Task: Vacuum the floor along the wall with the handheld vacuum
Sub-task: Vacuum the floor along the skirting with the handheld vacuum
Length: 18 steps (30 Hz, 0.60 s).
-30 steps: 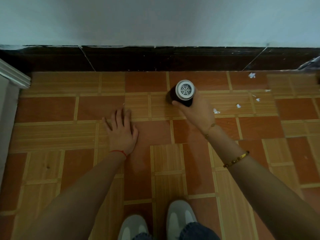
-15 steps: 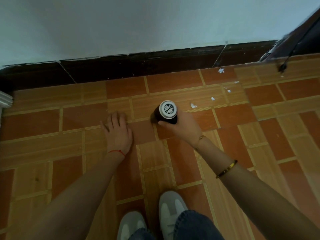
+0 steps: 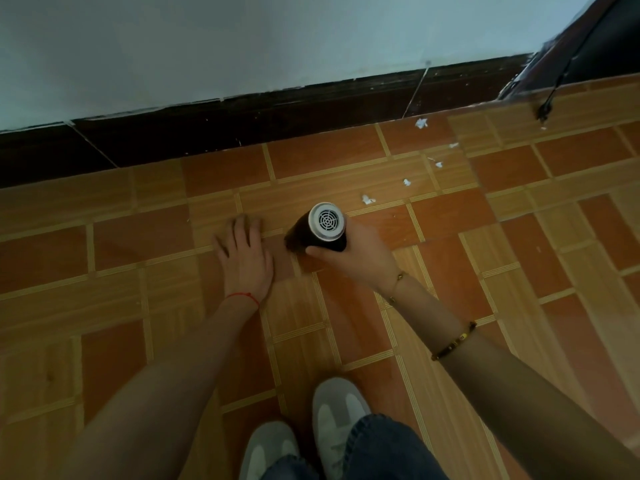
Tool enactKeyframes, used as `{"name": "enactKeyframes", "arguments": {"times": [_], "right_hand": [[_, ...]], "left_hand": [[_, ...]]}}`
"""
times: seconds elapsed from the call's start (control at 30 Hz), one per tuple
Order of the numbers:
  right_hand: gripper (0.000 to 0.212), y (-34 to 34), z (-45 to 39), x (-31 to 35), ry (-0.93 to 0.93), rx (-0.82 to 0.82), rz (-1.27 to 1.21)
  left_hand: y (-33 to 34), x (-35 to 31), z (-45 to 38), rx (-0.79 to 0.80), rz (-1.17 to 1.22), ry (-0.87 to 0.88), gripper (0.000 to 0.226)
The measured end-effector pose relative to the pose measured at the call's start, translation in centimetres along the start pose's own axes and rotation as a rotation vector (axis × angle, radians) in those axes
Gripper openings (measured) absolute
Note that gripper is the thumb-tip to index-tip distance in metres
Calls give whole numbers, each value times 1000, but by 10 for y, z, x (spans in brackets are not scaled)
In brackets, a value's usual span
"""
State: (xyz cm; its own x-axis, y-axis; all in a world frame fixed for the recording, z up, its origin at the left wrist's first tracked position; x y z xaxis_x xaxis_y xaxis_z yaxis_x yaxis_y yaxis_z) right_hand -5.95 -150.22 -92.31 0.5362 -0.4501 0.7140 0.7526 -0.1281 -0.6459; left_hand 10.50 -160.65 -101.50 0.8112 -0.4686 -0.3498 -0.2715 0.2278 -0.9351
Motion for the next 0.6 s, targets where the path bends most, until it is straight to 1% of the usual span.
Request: {"name": "enactKeyframes", "arguments": {"times": [0.07, 0.17, 0.33, 0.47, 0.53, 0.6], "right_hand": [[68, -10, -7, -4, 19, -64, -4], [67, -27, -23, -9, 29, -147, 5], [64, -44, -60, -15, 50, -230, 63], [68, -50, -88, -9, 53, -288, 71], [69, -46, -100, -2, 30, -280, 63], [71, -36, -108, 6, -8, -207, 62]], "left_hand": [[4, -2, -4, 3, -6, -14, 54], [7, -6, -11, 1, -20, -17, 54], [7, -7, -16, -28, -14, -17, 56], [6, -8, -15, -39, -8, -6, 59], [6, -7, -16, -38, -12, -11, 61], [6, -7, -16, -35, -25, -16, 62]]}}
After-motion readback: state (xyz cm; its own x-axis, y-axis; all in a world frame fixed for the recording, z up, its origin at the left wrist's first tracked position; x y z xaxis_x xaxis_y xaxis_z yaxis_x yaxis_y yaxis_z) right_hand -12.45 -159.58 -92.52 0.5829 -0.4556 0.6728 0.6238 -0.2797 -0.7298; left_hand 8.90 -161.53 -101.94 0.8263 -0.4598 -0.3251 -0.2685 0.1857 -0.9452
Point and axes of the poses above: each hand's wrist, its own z-axis away from the middle knuckle, its own y-axis out of the palm, x = y × z, the point moved 7 cm from there along -z, towards the middle knuckle, and after that the axes turned 1 degree about z, right-handed, at the moved point
